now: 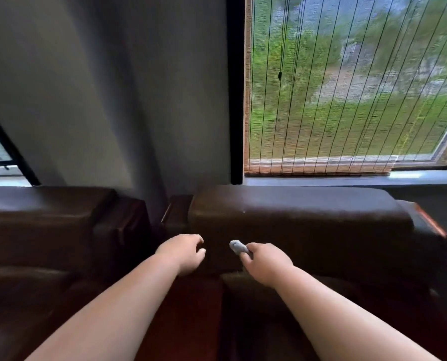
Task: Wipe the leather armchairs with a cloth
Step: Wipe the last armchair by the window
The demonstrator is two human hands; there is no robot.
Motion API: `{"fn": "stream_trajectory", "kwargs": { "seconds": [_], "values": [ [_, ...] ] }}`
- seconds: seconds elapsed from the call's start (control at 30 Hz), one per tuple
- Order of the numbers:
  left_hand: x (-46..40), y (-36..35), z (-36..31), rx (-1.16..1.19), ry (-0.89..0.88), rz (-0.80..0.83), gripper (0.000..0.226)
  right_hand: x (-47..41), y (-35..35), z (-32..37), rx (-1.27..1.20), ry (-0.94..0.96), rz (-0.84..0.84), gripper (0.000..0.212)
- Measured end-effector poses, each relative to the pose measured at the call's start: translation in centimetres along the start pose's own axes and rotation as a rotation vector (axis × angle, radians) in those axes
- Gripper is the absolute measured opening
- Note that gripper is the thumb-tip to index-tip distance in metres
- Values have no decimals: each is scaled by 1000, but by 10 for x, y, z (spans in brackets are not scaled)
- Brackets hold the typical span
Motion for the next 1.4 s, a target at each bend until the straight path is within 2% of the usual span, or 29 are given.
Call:
{"fn": "stream_trajectory", "kwargs": {
  "seconds": [0.23, 0.33, 0.63, 0.9, 1.13, 1.3, 1.4],
  "values": [
    [-3, -9, -39, -295, -70, 51, 49, -4, 14, -36, -21, 11, -8, 37],
    [-7, -2, -48, -333, -98, 33, 50, -10, 23, -41, -28, 6, -8, 32],
    [-42, 22, -4, -178, -62, -29, 48, -44, 27, -21, -38, 12, -23, 29],
    [-146, 43, 44, -43, -40, -42, 43, -114, 10, -12, 0, -43, -53, 32],
    [-242, -2, 90, 2, -26, 24, 50, -215, -31, 13, -78, -105, -58, 32],
    [-307, -39, 142, 54, 51, 40, 51, -308, -67, 47, -92, -82, -153, 25],
    [-345, -61, 158, 142, 65, 50, 52, -349, -106, 67, -46, -48, -62, 47]
  ]
}}
Point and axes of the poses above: each hand's wrist, its own x-axis away from the middle knuckle, its own y-axis out of the back of the hand, z = x × y, the point moved 2 cm from there along -x, towards the middle knuckle, and after that the axes turned 5 degrees about y, right-handed, at the moved point
